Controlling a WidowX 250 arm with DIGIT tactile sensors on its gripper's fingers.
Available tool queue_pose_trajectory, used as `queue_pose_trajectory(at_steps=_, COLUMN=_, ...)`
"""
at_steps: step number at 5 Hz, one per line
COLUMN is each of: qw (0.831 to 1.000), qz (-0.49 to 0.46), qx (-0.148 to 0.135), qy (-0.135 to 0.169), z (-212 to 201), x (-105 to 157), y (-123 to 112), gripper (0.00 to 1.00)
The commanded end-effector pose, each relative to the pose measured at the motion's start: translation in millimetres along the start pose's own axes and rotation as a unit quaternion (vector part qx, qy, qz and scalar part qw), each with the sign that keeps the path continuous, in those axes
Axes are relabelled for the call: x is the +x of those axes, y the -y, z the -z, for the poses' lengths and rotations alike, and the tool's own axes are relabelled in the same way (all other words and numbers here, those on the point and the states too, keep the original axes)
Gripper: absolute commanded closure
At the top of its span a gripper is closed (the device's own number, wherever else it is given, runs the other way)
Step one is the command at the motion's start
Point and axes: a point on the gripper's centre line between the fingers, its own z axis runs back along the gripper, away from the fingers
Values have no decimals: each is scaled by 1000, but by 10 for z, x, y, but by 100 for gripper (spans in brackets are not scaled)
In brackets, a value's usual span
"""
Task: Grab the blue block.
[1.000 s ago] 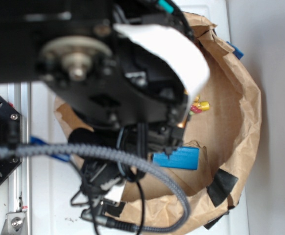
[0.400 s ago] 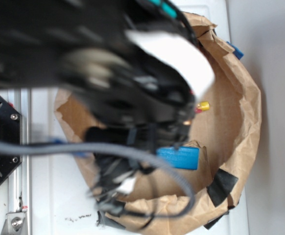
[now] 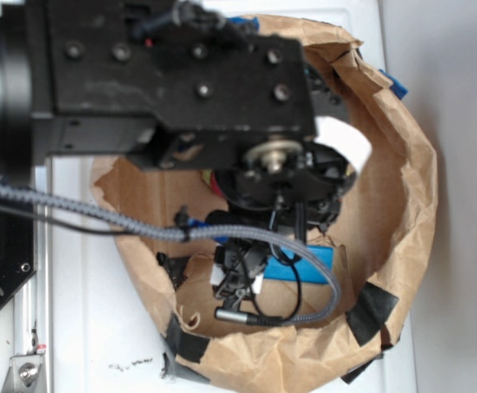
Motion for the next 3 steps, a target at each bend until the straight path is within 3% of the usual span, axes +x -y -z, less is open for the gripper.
queue_pose_trajectory(at_steps=1, qw=999, qz=-23, qx=4, qy=37, z=150, x=178, y=-23, gripper=0)
queue_pose_trajectory(at_steps=3, qw=999, qz=-5, qx=11, qy=38, z=238, x=299, y=171, gripper=0)
